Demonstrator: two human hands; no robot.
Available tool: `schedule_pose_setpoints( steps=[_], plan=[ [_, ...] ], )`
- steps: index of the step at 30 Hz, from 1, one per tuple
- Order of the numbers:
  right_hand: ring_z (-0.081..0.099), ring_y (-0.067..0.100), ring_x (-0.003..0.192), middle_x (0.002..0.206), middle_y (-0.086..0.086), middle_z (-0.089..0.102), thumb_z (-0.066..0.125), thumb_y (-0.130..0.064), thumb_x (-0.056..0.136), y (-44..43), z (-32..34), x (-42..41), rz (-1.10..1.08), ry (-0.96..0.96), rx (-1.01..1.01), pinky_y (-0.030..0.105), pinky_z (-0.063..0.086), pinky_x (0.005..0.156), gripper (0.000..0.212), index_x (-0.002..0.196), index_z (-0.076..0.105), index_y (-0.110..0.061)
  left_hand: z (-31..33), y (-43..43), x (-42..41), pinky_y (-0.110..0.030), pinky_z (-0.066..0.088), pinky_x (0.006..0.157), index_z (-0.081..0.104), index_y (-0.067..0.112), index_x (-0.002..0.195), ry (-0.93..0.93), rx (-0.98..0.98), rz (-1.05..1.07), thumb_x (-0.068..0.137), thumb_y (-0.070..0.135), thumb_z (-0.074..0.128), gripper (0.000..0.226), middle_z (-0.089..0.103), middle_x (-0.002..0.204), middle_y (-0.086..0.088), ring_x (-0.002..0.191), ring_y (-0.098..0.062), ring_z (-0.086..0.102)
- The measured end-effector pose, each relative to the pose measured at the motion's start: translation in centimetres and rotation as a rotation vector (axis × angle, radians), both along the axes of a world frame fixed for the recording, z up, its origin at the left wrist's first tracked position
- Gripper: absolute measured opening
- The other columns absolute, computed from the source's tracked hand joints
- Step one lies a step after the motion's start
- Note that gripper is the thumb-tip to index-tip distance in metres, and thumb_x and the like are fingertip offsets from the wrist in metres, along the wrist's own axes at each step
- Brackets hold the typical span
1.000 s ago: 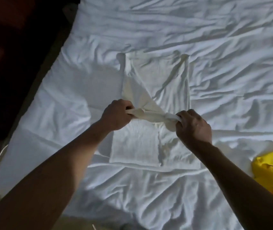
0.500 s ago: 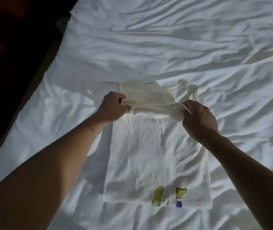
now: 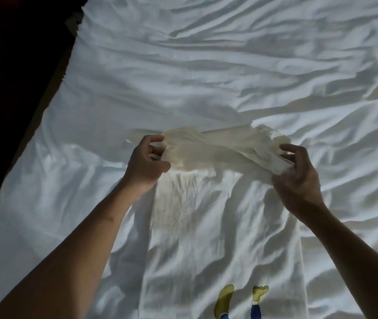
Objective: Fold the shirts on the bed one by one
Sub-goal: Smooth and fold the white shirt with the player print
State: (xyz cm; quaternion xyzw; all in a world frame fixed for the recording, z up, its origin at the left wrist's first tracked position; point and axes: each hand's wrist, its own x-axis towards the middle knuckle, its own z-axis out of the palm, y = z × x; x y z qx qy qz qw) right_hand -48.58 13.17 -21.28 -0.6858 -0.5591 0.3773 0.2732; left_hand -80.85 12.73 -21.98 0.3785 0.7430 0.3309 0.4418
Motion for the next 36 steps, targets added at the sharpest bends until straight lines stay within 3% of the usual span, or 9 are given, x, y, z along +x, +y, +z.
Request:
schedule_pose_setpoints(
  steps=[4, 6, 11, 18, 21, 24, 28, 33, 36],
  plan=[
    [0.057, 0.006, 0.072, 0.090, -0.005, 0.063, 0.052, 0.006, 0.084, 0.5, -1.3, -0.5, -0.159, -0.021, 0.133, 0.011, 0.041, 0.066, 0.051, 0.128, 0.059, -0.019, -0.5, 0.2, 0.1, -0.010, 0.047, 0.062, 0.071, 0.017, 0.113, 0.083, 0.041, 0.006, 0.077, 0.005, 0.087, 0.040, 0.072, 0.087, -0.003, 0.066, -0.001, 0.063],
    [0.055, 0.012, 0.065, 0.074, -0.001, 0.060, 0.053, -0.001, 0.092, 1.5, -1.7, -0.5, -0.239, -0.010, 0.171, 0.020, 0.044, 0.063, 0.033, 0.117, 0.067, -0.017, -0.6, 0.7, 0.1, -0.007, 0.043, 0.060, 0.075, 0.016, 0.105, 0.085, 0.058, 0.082, 0.083, 0.011, 0.087, 0.025, 0.069, 0.081, 0.001, 0.060, 0.005, 0.059],
    [0.070, 0.027, 0.078, 0.082, -0.001, 0.074, 0.067, -0.029, 0.093, 3.5, -2.5, 0.3, -0.325, 0.042, 0.093, 0.051, 0.059, 0.072, 0.009, 0.101, 0.071, -0.029, -0.8, 1.3, 0.2, -0.006, 0.044, 0.060, 0.077, 0.008, 0.103, 0.083, 0.046, 0.188, 0.084, 0.014, 0.086, 0.022, 0.073, 0.087, -0.008, 0.071, -0.010, 0.062],
    [0.071, 0.026, 0.079, 0.081, -0.003, 0.074, 0.067, -0.028, 0.094, 4.0, -2.5, 0.5, -0.337, 0.054, 0.129, 0.050, 0.059, 0.073, 0.006, 0.100, 0.069, -0.028, -1.2, 1.8, 0.0, -0.026, 0.051, 0.073, 0.074, 0.009, 0.100, -0.042, 0.141, 0.232, 0.083, 0.008, 0.087, 0.021, 0.073, 0.087, -0.009, 0.077, -0.017, 0.063],
    [0.063, 0.021, 0.075, 0.085, 0.003, 0.072, 0.068, -0.025, 0.094, 4.0, -2.7, 0.5, -0.288, -0.010, 0.158, 0.037, 0.054, 0.072, 0.010, 0.104, 0.068, -0.022, -1.5, 2.1, 0.0, -0.026, 0.051, 0.071, 0.073, 0.009, 0.100, -0.010, 0.143, 0.209, 0.083, 0.010, 0.087, 0.022, 0.074, 0.088, -0.010, 0.075, -0.016, 0.063],
    [0.055, 0.015, 0.093, 0.112, 0.010, 0.064, 0.071, -0.020, 0.091, 3.3, -2.7, 0.2, -0.218, -0.149, 0.240, 0.028, 0.047, 0.088, 0.034, 0.122, 0.062, -0.012, -1.7, 1.2, 0.6, -0.028, 0.053, 0.077, 0.068, 0.013, 0.111, 0.274, 0.230, 0.170, 0.087, 0.020, 0.083, 0.029, 0.070, 0.097, -0.004, 0.081, -0.013, 0.064],
    [0.046, 0.038, 0.130, 0.145, 0.017, 0.049, 0.062, -0.023, 0.093, 0.1, -2.2, -1.4, 0.004, -0.499, 0.451, 0.048, 0.035, 0.110, 0.055, 0.144, 0.048, -0.008, -1.5, -2.8, 3.8, -0.045, 0.047, 0.104, 0.063, 0.004, 0.129, 0.754, 0.619, -0.129, 0.101, 0.017, 0.058, 0.031, 0.062, 0.129, -0.017, 0.120, -0.037, 0.059],
    [0.008, 0.033, 0.159, 0.171, 0.016, 0.014, 0.034, -0.038, 0.106, -6.7, -4.7, -4.8, 0.566, -0.687, 0.295, 0.057, 0.015, 0.127, 0.062, 0.160, 0.030, -0.007, -4.9, -6.5, 8.7, -0.061, 0.020, 0.124, 0.038, 0.014, 0.160, 0.879, 0.286, -0.637, 0.107, 0.041, 0.033, 0.060, 0.026, 0.169, -0.017, 0.158, -0.036, 0.021],
    [0.000, 0.029, 0.160, 0.173, 0.010, 0.006, 0.028, -0.051, 0.107, -7.8, -6.4, -3.0, 0.611, -0.760, 0.189, 0.058, 0.011, 0.126, 0.069, 0.165, 0.018, -0.014, -6.5, -5.9, 6.4, -0.061, 0.009, 0.126, 0.025, 0.019, 0.165, 1.021, 0.197, -0.709, 0.107, 0.049, 0.027, 0.065, 0.013, 0.173, -0.014, 0.161, -0.033, 0.009]
  ],
)
